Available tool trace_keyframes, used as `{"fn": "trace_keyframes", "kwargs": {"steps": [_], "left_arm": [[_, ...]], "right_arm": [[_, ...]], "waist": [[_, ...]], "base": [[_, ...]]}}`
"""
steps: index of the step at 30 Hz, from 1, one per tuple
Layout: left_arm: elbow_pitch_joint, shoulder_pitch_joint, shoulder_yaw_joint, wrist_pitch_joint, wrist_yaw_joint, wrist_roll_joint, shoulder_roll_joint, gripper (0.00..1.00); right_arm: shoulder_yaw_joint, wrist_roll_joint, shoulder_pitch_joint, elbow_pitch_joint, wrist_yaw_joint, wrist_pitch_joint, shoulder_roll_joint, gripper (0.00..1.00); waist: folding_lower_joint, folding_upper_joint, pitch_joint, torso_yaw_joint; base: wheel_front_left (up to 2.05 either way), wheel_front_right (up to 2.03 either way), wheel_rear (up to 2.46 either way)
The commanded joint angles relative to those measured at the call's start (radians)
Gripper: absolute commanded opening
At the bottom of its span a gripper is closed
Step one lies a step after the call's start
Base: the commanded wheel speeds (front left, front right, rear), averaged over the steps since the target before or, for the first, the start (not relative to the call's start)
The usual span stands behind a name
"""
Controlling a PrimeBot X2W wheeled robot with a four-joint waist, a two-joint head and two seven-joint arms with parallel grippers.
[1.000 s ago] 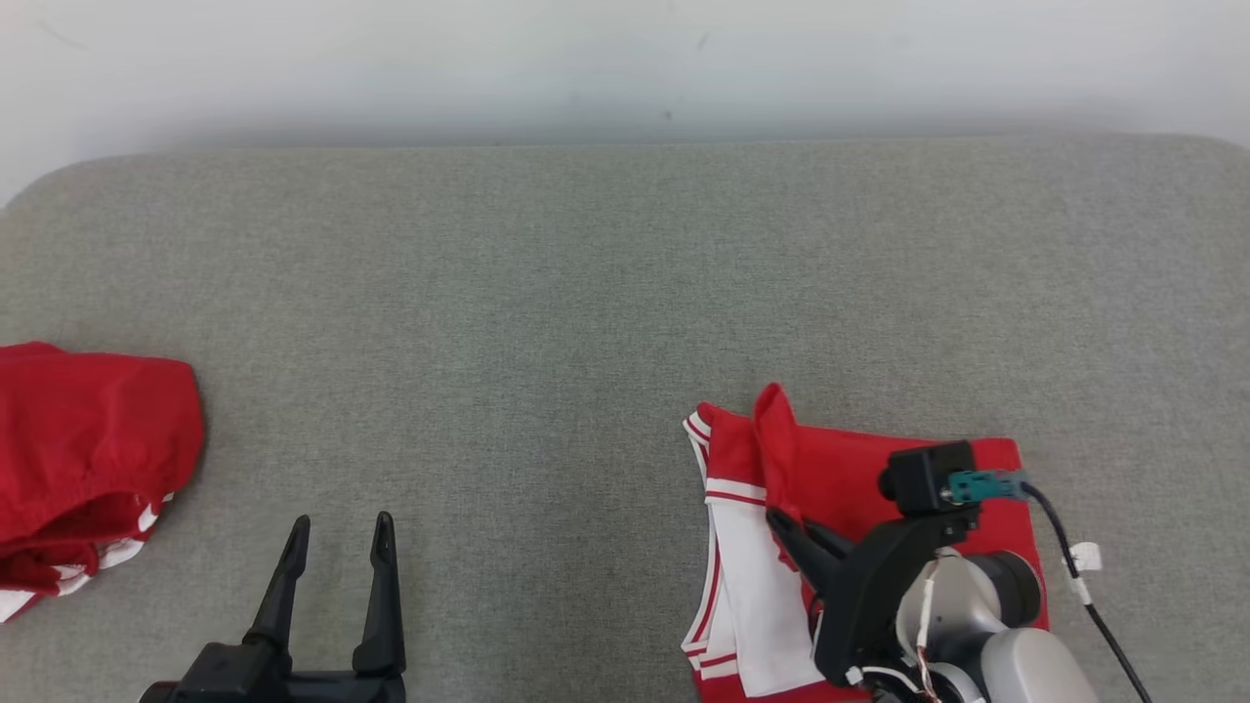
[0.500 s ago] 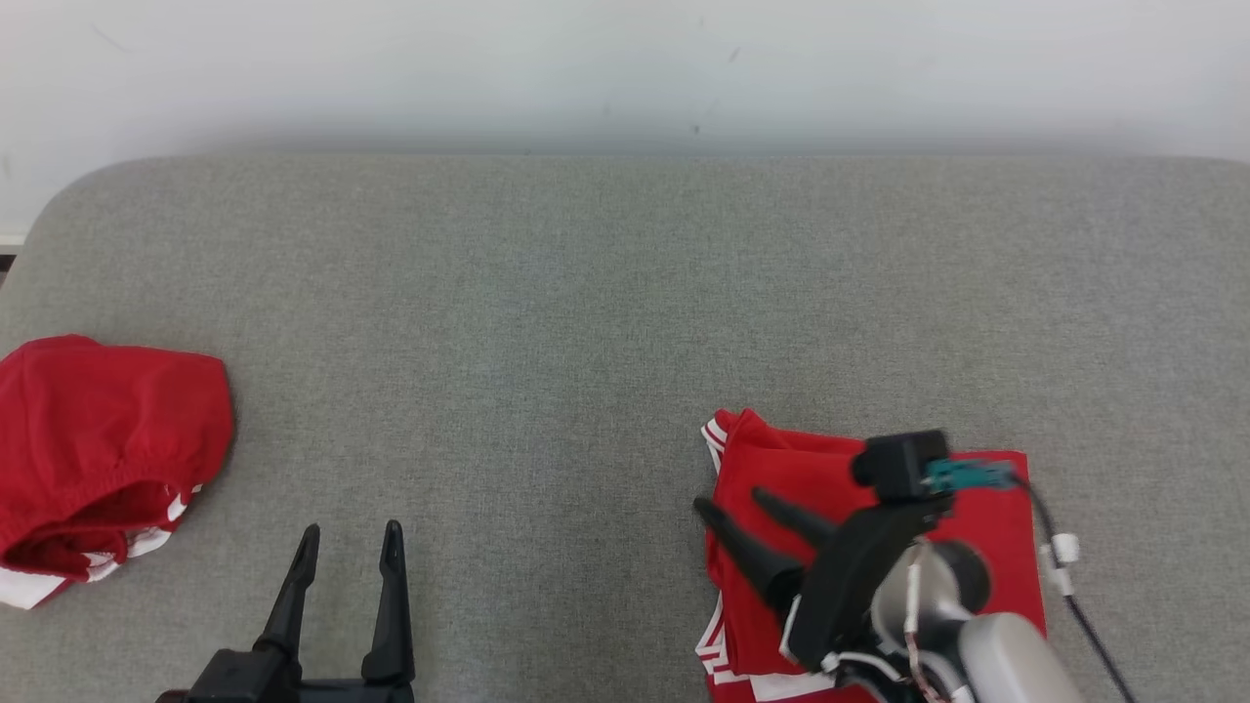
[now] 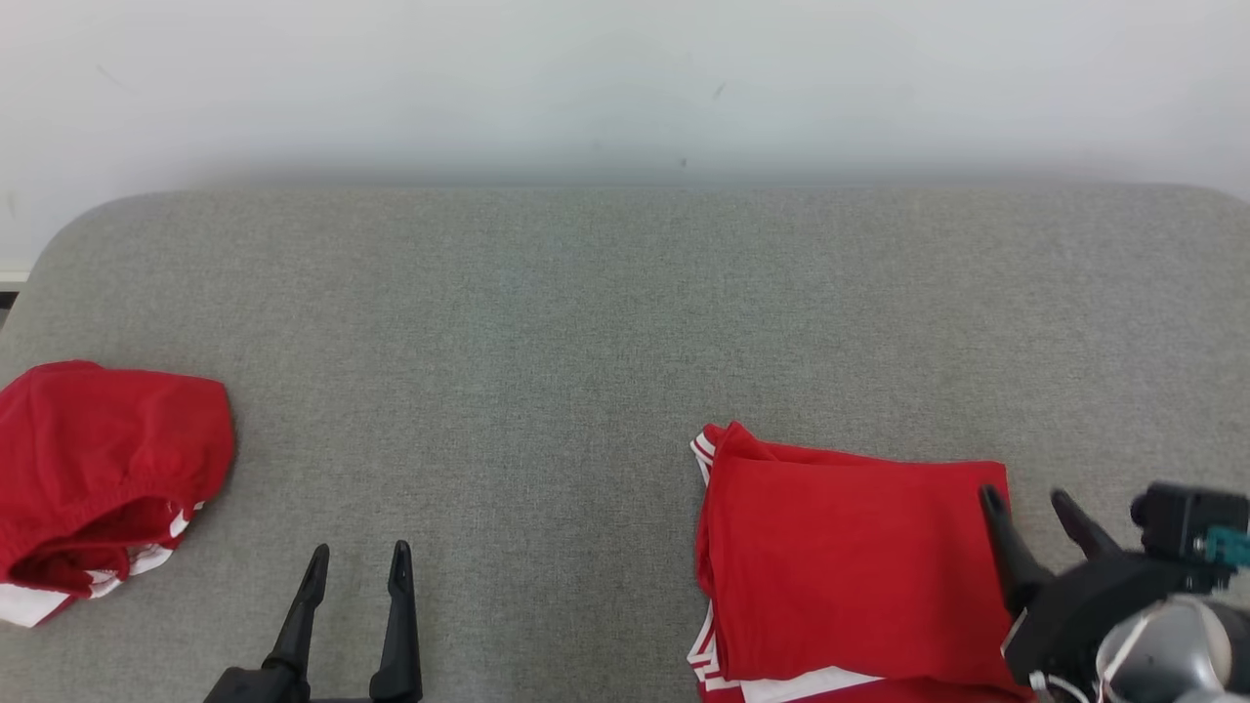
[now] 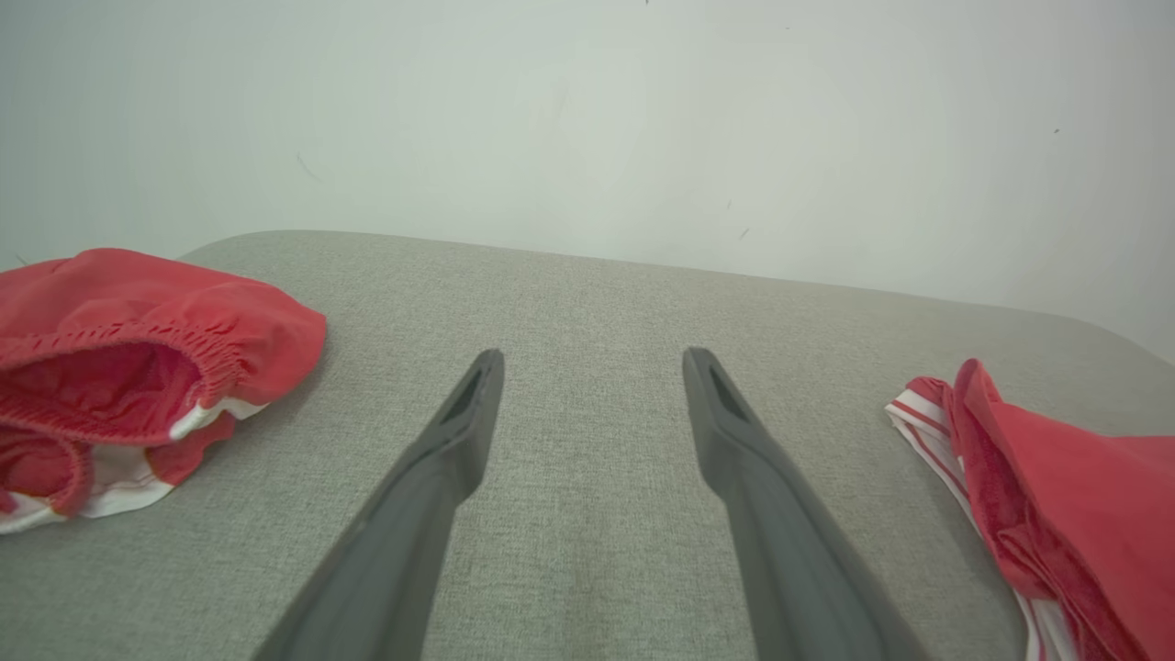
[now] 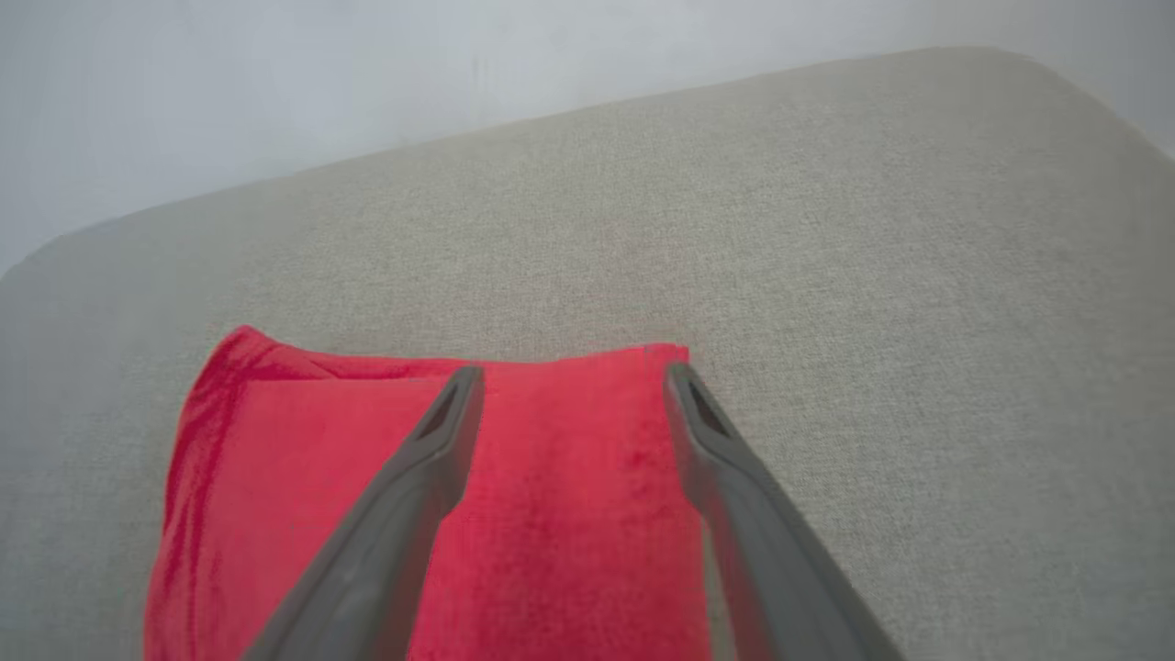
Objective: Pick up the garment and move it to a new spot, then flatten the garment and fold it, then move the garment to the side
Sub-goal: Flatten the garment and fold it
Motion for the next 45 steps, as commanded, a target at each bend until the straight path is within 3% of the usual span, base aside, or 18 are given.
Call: {"fn": "trace_keyframes", "kwargs": {"steps": [1,7,11,27,28,29,30,31,37,45], "left_arm": [[0.0,0.011,0.0,-0.003,0.004,-0.002,-0.001,1.0],[0.004,0.014,0.006,-0.003,-0.002,-0.003,-0.001,1.0],[0.01,-0.011,0.005,-0.003,-0.009,0.002,-0.001,1.0],[0.013,-0.037,-0.009,-0.003,-0.009,-0.011,-0.001,1.0],[0.014,-0.039,-0.013,-0.003,-0.008,-0.013,-0.001,1.0],[0.015,-0.042,-0.013,-0.003,-0.009,-0.015,-0.001,1.0],[0.017,-0.044,-0.014,-0.003,-0.009,-0.019,-0.001,1.0],[0.018,-0.046,-0.016,-0.003,-0.009,-0.02,-0.001,1.0],[0.022,-0.055,-0.027,-0.003,-0.003,-0.034,-0.002,1.0],[0.023,-0.054,-0.028,-0.003,0.0,-0.043,-0.001,1.0]], "right_arm": [[-0.009,-0.033,0.028,-0.005,0.0,-0.013,0.003,1.0],[-0.003,-0.086,0.061,0.037,0.0,-0.073,0.003,1.0],[0.08,-0.094,-0.017,0.134,0.0,-0.122,0.003,1.0],[0.261,-0.101,-0.324,0.535,0.0,-0.218,0.003,1.0],[0.266,-0.101,-0.34,0.56,0.0,-0.22,0.003,0.77],[0.272,-0.107,-0.353,0.586,0.0,-0.221,0.003,0.41],[0.274,-0.117,-0.365,0.609,0.0,-0.223,0.003,0.31],[0.274,-0.122,-0.377,0.631,0.0,-0.226,0.003,0.0],[0.291,-0.155,-0.439,0.733,0.0,-0.241,0.004,0.0],[0.398,-0.113,-0.469,0.792,0.001,-0.27,0.005,0.0]], "waist": [[0.0001,0.0,-0.002,-0.002],[0.0001,0.0,0.0,-0.018],[0.0001,0.0,0.011,-0.019],[0.0001,0.0,0.048,0.09],[0.0001,0.0,0.054,0.099],[0.0001,0.0,0.058,0.106],[0.0001,0.0,0.064,0.115],[0.0001,0.0,0.068,0.122],[0.0001,0.0,0.089,0.158],[0.0001,0.0,0.091,0.17]], "base": [[0.0,0.0,0.0],[0.0,0.0,0.0],[0.0,0.0,0.0],[0.0,0.0,0.0],[0.0,0.0,0.0],[0.0,0.0,0.0],[0.0,0.0,0.0],[0.0,0.0,0.0],[0.0,0.0,0.0],[0.0,0.0,0.0]]}}
